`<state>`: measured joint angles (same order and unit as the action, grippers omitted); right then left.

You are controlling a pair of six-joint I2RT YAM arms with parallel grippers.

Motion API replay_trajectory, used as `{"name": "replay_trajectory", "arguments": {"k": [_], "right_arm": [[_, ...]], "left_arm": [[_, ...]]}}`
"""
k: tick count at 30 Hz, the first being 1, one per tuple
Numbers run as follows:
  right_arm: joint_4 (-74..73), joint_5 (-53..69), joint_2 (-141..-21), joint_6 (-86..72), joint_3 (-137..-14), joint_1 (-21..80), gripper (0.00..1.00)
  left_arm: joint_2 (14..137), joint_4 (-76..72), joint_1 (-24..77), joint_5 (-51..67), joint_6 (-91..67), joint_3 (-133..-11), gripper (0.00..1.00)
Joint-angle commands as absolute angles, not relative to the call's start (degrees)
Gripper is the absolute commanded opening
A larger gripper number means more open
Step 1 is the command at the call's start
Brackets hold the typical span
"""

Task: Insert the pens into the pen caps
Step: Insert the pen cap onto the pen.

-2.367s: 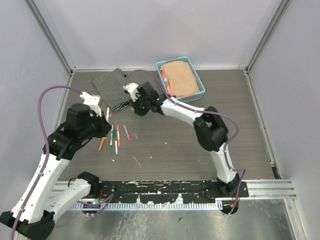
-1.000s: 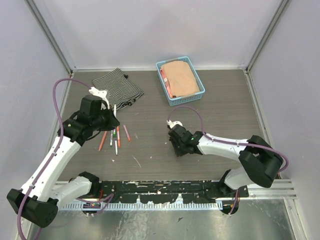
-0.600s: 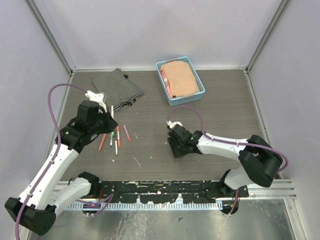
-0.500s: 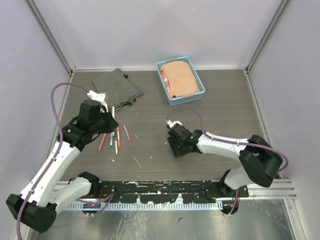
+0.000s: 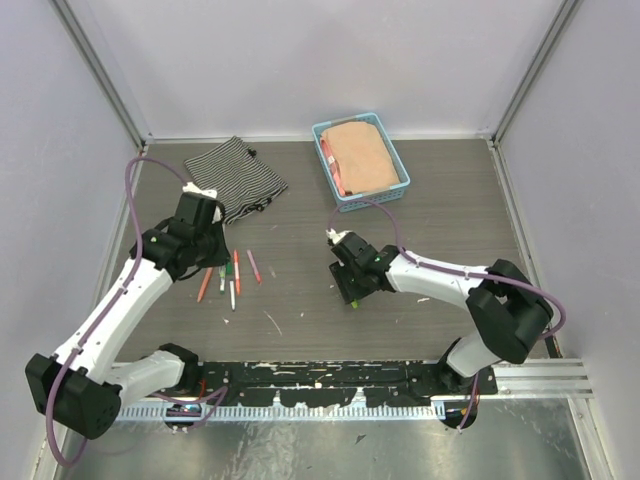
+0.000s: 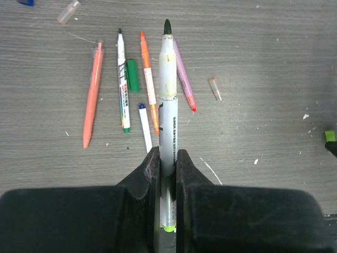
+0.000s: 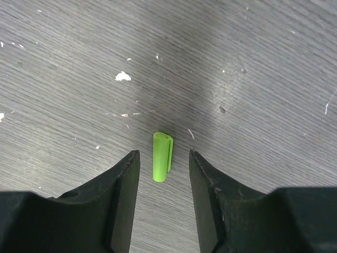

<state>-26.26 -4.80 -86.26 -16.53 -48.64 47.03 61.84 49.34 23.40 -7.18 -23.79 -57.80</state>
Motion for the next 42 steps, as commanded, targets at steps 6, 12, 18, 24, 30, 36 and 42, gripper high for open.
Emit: {"name": "replay_trajectory", "arguments": {"k": [6,12,18,24,30,36,42], "right_arm": [[-27.2,-4.3,-88.3,-15.4,-51.1,47.1,0.45],[-27.4,-5.1,-89.4,-15.3,-51.4,47.1,0.44],[-27.3,-5.3,-91.0,-15.5,-52.0,47.1,0.42],[-28.2,-5.8,-92.5,-15.7,-52.4,47.2,0.38],[-29.6,-7.1,-93.0,-16.2,-52.5,48.0,0.35],[-30.3,-7.8,-94.1,-17.0,-52.4,49.1,0.30],[-29.5,-5.3,-92.5,-17.2,-51.6,49.3,0.21]], "left_arm": [[62.8,49.4,23.2,-8.7,-25.8,-60.4,0.00],[62.8,48.9,23.2,-7.7,-25.0,-60.8,0.00],[62.8,49.1,23.2,-6.6,-25.1,-61.6,0.00],[62.2,49.1,23.2,-7.2,-24.8,-61.9,0.00],[61.5,51.1,23.1,-5.9,-21.8,-62.3,0.00],[57.5,49.7,23.1,-7.4,-21.0,-60.7,0.00],[54.8,47.6,23.2,-6.1,-20.9,-59.3,0.00]]}}
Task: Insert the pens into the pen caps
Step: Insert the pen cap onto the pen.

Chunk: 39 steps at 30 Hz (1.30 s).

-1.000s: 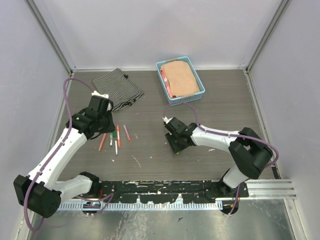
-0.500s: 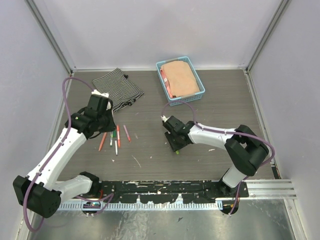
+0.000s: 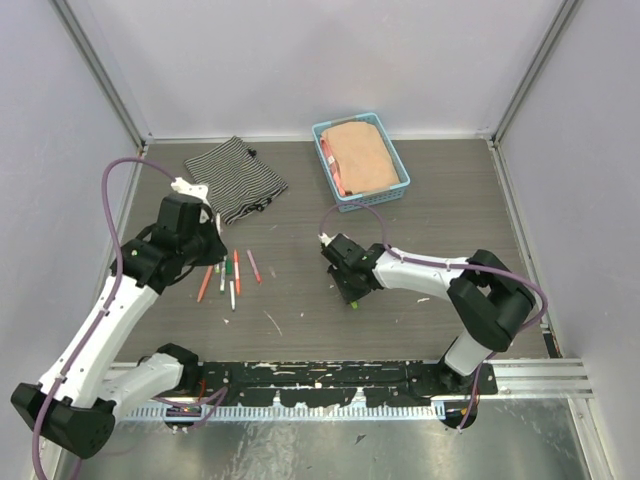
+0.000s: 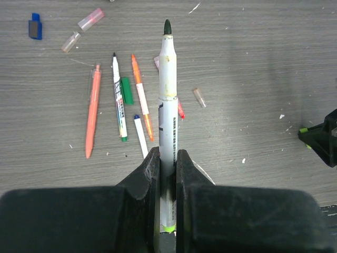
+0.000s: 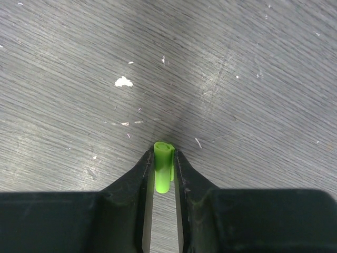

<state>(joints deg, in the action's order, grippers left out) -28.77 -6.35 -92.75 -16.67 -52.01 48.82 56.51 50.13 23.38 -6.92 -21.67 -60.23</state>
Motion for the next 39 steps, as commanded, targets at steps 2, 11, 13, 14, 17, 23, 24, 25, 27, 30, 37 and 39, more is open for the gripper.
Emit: {"name": "replay_trajectory", "arguments": {"k": [2,11,13,14,17,23,24,25,27,30,37,39], "right_arm": [[-29.5,-5.4,-90.9,-17.2,-51.4,49.2,0.17],[-23.5,-0.9,-79.5,-18.5,-48.9,44.9,0.08],[-19.7,0.2,-76.3,-19.4,-47.6,44.6,0.03],[-17.0,0.8,-74.4,-20.2,-46.8,44.6,0.01],[-9.3,1.8,-69.1,-23.5,-43.8,44.6,0.00],[3.6,-0.2,-61.7,-29.9,-39.7,44.7,0.00],[6.2,-0.6,-60.5,-31.2,-38.8,44.7,0.00],[8.8,-1.3,-59.4,-32.2,-38.0,44.7,0.00],[13.7,-2.4,-57.5,-34.1,-36.5,44.7,0.00],[19.0,-4.5,-55.5,-35.6,-35.6,44.7,0.00],[30.6,-6.8,-52.7,-39.3,-34.2,44.7,0.00],[30.9,-7.9,-52.4,-41.1,-35.0,44.7,0.00]], "left_arm": [[54.9,47.5,23.2,-5.9,-21.3,-59.1,0.00],[53.8,41.1,23.3,3.3,-21.5,-57.5,0.00],[53.7,38.9,23.2,5.6,-22.0,-57.1,0.00],[54.1,38.2,23.3,7.3,-22.1,-57.0,0.00],[56.5,36.2,23.2,13.5,-22.7,-57.0,0.00],[57.1,28.4,24.5,20.5,-24.3,-53.7,0.00],[56.8,27.5,25.0,20.3,-24.4,-53.3,0.00],[56.5,26.7,25.7,20.2,-24.4,-53.0,0.00],[55.9,25.0,27.3,20.1,-24.0,-52.6,0.00],[54.9,23.1,31.4,18.0,-23.0,-52.2,0.00],[54.3,21.0,42.1,10.2,-20.4,-52.8,0.00],[53.9,19.4,43.6,9.6,-20.5,-52.5,0.00]]}}
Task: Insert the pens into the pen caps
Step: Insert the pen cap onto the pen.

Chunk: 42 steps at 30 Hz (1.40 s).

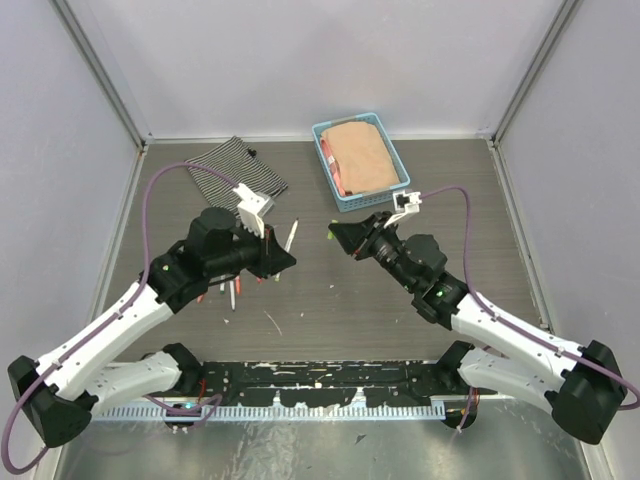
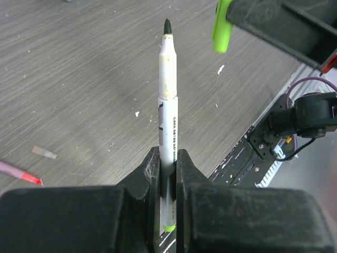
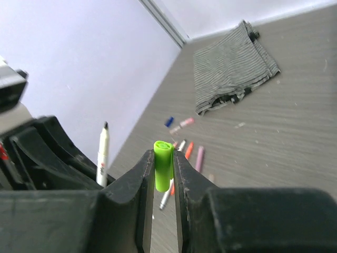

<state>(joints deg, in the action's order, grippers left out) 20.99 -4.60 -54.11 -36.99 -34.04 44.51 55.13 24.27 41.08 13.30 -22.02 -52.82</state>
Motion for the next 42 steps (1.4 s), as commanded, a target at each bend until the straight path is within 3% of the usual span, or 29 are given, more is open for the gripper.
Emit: {"name": "replay_trajectory", "arguments": {"k": [1,42], "right_arm": [[30.1,-8.5,-52.4,-41.9,-35.7,44.7,0.00],[30.5,-0.9,-53.6,-45.6,-41.0,44.7,0.00]], "left_arm": [[53.7,19.1,44.2,9.4,-20.5,-52.4,0.00],[56.5,16.0,52.7,9.9,-16.7,-52.5,0.00]]}}
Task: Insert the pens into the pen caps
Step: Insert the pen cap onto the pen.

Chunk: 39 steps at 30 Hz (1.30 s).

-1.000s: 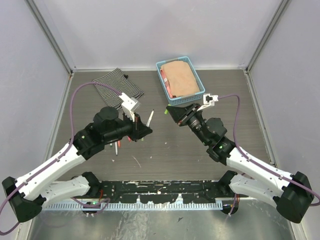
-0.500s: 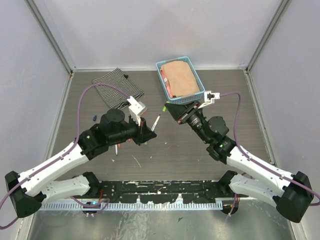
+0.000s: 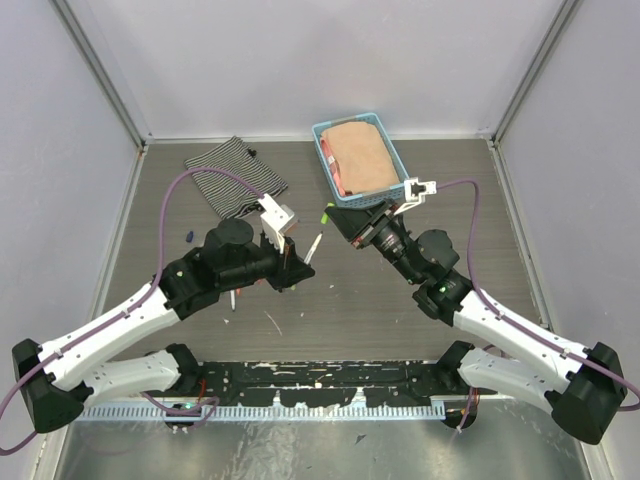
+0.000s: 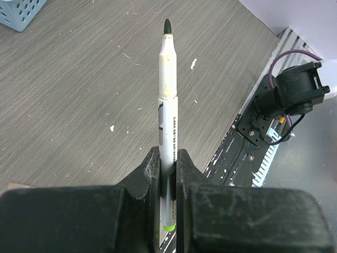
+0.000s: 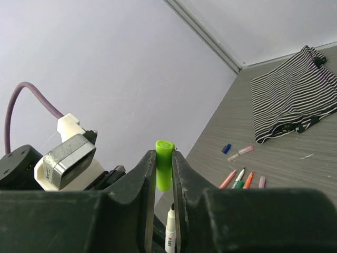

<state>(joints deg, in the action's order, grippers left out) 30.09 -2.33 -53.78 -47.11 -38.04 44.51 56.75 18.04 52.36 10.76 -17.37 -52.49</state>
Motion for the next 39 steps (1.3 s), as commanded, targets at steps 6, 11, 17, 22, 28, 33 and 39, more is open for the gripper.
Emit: {"name": "replay_trajectory", "arguments": {"k": [6,11,17,22,28,33,39], "right_arm": [[28.4,-2.6,-52.3,-44.4,-40.5,44.7,0.00],[27.8,-2.3,-52.1,-44.1,-40.8,44.7,0.00],[27.6,-1.9,-51.9,-44.2,-40.7,44.7,0.00],[27.6,-1.3,-51.8,-44.1,-41.0,44.7,0.00],[27.5,-0.6,-51.8,-44.1,-41.1,44.7,0.00],[27.0,-0.4,-52.0,-44.0,-41.0,44.7,0.00],[26.4,-0.1,-51.9,-43.9,-40.9,44.6,0.00]], "left_arm": [[56.0,15.7,52.7,9.3,-16.7,-52.3,0.00],[56.6,15.6,52.7,9.5,-16.6,-52.6,0.00],[56.9,15.7,52.6,9.2,-16.5,-52.7,0.00],[57.3,15.6,52.7,9.3,-16.6,-52.9,0.00],[57.6,15.6,52.7,9.5,-16.5,-53.1,0.00],[57.4,15.6,52.6,9.3,-16.4,-53.2,0.00],[57.1,15.6,52.7,9.1,-16.4,-53.1,0.00]]}}
